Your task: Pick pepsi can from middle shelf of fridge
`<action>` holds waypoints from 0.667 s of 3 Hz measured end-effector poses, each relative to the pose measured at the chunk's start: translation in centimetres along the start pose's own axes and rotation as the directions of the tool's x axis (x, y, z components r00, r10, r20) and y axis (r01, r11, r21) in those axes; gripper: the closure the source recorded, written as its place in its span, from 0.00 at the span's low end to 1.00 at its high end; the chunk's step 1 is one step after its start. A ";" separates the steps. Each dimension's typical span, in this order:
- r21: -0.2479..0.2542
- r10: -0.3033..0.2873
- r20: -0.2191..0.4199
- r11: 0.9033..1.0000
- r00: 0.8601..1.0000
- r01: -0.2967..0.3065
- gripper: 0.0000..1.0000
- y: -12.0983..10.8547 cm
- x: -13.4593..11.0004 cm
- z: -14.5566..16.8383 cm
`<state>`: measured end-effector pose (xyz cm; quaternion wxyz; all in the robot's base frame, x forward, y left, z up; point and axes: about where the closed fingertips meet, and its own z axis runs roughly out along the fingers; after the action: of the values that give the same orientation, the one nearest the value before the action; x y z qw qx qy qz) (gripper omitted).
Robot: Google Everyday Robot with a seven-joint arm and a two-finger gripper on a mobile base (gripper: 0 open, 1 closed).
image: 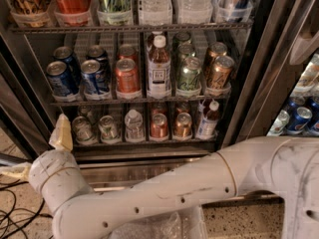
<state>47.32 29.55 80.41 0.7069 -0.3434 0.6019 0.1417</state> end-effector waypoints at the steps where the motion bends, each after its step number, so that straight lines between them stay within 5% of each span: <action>1: 0.130 0.094 -0.030 0.987 0.995 -0.090 0.06 -1.8 1.9 0.7; 2: 0.285 0.203 0.006 0.938 0.979 -0.196 0.23 -4.7 3.5 1.2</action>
Offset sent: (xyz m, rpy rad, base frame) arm 0.0867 -0.1137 -0.0218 0.4154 0.0748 -0.6486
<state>51.94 26.17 78.64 0.7238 -0.1771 0.6559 0.1208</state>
